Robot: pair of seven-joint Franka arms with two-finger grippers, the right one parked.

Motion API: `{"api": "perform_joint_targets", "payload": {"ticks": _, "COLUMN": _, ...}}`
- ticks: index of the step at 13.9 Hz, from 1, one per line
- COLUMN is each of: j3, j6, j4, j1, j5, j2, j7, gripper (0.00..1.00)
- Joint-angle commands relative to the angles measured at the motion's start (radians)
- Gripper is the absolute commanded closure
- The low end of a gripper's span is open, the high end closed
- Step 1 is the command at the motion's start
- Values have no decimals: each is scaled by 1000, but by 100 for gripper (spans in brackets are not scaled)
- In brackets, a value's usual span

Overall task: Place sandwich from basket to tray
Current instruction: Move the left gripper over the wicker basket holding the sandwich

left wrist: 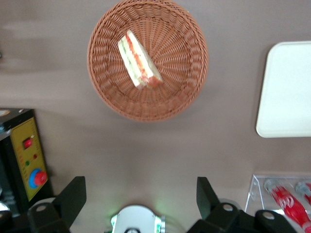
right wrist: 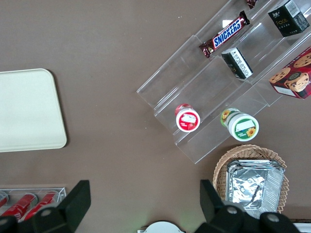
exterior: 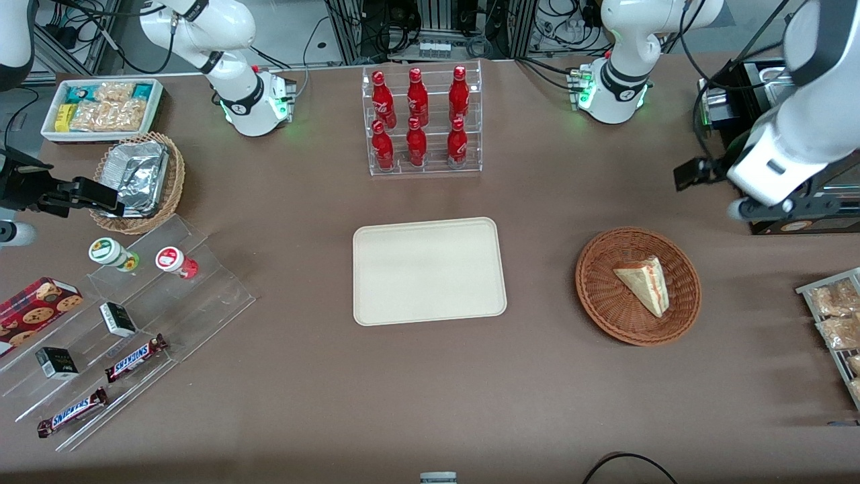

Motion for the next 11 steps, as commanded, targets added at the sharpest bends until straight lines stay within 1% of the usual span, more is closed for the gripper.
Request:
{"api": "perform_joint_targets", "payload": {"ticks": 1, "j3": 0, "j6": 139, "j4": -115, "j1": 9, "j5": -9, "j2": 7, "j7": -14, "gripper": 0}}
{"api": "perform_joint_targets", "payload": {"ticks": 5, "j3": 2, "j6": 363, "j4": -242, "j1": 28, "j5": -6, "j2": 63, "j7": -17, "gripper": 0}}
{"api": "perform_joint_targets", "payload": {"ticks": 7, "j3": 2, "j6": 462, "j4": -305, "j1": 29, "j5": -4, "j2": 68, "j7": -26, "gripper": 0}}
{"api": "perform_joint_targets", "payload": {"ticks": 10, "j3": 2, "j6": 516, "j4": -336, "j1": 66, "j5": -7, "j2": 70, "j7": -47, "gripper": 0}}
{"api": "perform_joint_targets", "payload": {"ticks": 11, "j3": 2, "j6": 552, "j4": -353, "j1": 66, "j5": -7, "j2": 74, "j7": -97, "gripper": 0}}
